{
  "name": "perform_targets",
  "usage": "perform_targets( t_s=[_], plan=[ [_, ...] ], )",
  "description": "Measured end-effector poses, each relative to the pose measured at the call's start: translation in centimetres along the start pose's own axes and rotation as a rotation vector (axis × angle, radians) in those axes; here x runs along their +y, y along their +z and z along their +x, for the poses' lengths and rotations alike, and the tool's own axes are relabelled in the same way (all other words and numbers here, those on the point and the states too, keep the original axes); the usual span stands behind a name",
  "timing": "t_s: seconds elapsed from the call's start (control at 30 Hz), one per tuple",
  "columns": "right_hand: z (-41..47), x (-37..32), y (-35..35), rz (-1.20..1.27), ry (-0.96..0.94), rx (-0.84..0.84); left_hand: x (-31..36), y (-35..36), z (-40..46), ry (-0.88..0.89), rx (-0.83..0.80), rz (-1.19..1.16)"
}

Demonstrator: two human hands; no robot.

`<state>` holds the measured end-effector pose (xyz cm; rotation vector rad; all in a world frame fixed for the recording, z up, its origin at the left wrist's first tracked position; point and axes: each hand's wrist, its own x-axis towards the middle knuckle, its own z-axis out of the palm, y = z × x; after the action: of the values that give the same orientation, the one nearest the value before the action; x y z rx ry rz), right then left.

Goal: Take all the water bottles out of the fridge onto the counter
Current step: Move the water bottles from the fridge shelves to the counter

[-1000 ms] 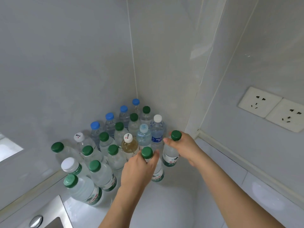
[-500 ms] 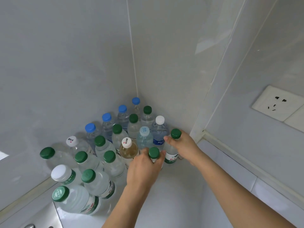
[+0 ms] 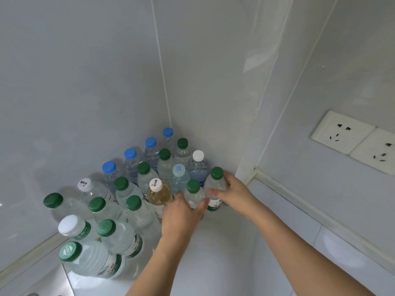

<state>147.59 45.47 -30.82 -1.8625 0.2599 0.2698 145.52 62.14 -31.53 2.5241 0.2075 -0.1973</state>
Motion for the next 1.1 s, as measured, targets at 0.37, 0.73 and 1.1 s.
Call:
perform_targets(
  t_s=[0.37,0.73,1.1],
  plan=[
    [-11.3,0.5,-4.1,-0.375,0.043,0.087,0.4,0.8,-6.0,-0.071,-0.123,0.155],
    [-27.4,3.6,-10.9,-0.622,0.051,0.205,8.6,1.3,-17.2,0.692,-0.138,0.444],
    [-41.2,7.0,-16.3,-0.616,0.163,0.444,16.1,4.0,-27.0,1.109,-0.17,0.601]
  ],
)
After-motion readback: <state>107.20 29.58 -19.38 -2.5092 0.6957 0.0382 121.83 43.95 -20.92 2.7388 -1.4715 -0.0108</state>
